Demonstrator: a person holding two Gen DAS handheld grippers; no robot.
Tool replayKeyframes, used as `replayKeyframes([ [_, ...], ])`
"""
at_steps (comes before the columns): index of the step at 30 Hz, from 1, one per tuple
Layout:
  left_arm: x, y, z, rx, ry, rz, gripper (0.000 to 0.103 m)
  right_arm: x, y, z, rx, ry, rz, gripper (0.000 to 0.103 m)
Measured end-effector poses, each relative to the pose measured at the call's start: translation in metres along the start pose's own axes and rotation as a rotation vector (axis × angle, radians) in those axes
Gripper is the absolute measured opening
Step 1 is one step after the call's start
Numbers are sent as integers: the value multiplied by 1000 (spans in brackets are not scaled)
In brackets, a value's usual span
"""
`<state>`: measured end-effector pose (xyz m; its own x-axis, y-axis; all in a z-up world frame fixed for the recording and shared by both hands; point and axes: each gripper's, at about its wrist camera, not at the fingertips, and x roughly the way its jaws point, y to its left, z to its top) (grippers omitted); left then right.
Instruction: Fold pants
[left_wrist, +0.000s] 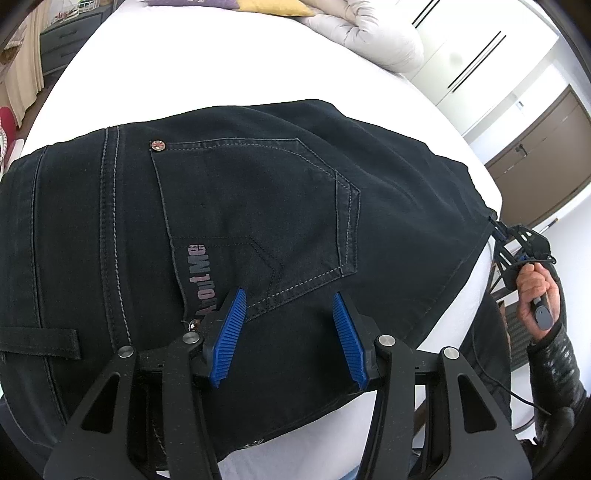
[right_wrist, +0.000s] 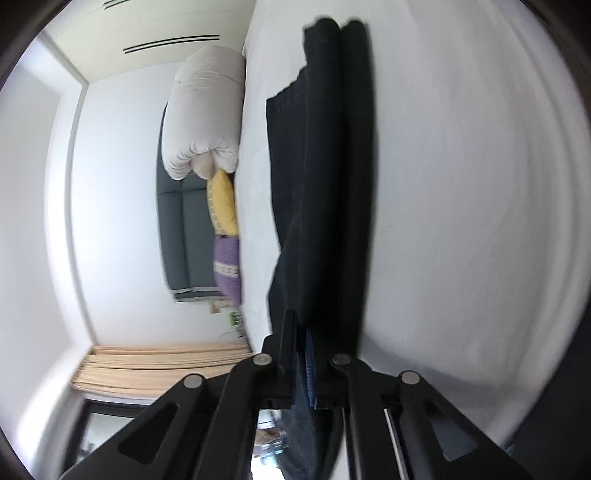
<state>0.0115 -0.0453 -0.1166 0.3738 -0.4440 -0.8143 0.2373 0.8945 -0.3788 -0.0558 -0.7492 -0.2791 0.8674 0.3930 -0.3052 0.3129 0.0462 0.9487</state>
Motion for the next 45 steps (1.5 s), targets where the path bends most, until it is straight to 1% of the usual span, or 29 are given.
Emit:
replayKeyframes([
  [2,1,-1,1,3,4,5,48,-3,1,0,-17,-3,-46,5],
  [4,1,-2,2,4,5,6,48,-3,1,0,-46,-6,-109,4],
  [5,1,-2,2,3,5,5,48,-1,0,0,-45,-5,-121,4],
  [10,0,0,2,0,2,0,48,-3,-18,2,-65,-11,-126,2],
  [12,-1,2,2,-5,-1,-6,48,-6,-17,1,-68,-12,-115,2],
  [14,-3,3,1,-6,-4,-5,48,-10,-17,4,-36,-26,-96,10],
  [15,-3,2,1,-2,-5,0,48,-14,-15,7,-24,-41,-91,17],
  [17,-4,1,0,4,-6,7,48,-20,-8,14,-43,-88,-98,19],
  [18,-5,1,0,3,-8,8,48,-23,-5,18,-61,-102,-114,18],
  [19,-5,1,0,1,-10,6,48,-21,-5,21,-65,-92,-119,12],
  [20,-5,0,-1,-1,-11,4,48,-18,-7,25,-64,-81,-140,3],
  [21,-5,1,-1,-2,-12,3,48,-18,-11,28,-56,-86,-163,2],
  [24,-7,1,-3,-2,-13,4,48,-19,-23,30,-36,-87,-150,1],
  [26,-10,4,-5,-7,-18,4,48,-20,-20,29,-58,-91,-163,1],
  [28,-12,8,-7,-17,-24,-12,48,-20,-8,24,-118,-91,-217,1],
  [30,-13,11,-9,-24,-32,-25,48,-28,10,16,-166,-95,-298,20],
  [31,-13,11,-10,-25,-35,-27,48,-30,17,11,-168,-86,-301,26],
  [32,-12,12,-11,-25,-39,-29,48,-29,24,2,-177,-56,-277,35],
  [33,-12,12,-11,-27,-42,-31,48,-24,36,-17,-211,11,-223,36],
  [35,-12,13,-12,-29,-44,-34,48,-6,48,-54,-253,175,-166,36],
  [37,-12,14,-12,-26,-44,-38,48,17,53,-87,-249,317,-114,37],
  [39,-13,15,-13,-27,-44,-45,48,46,50,-121,-213,438,-76,38],
  [41,-15,18,-14,-27,-43,-51,48,67,43,-142,-191,514,-84,39],
  [43,-16,20,-15,-29,-43,-57,48,81,31,-157,-156,575,-121,40],
  [45,-16,21,-16,-35,-47,-64,48,83,22,-162,-125,587,-129,40],
])
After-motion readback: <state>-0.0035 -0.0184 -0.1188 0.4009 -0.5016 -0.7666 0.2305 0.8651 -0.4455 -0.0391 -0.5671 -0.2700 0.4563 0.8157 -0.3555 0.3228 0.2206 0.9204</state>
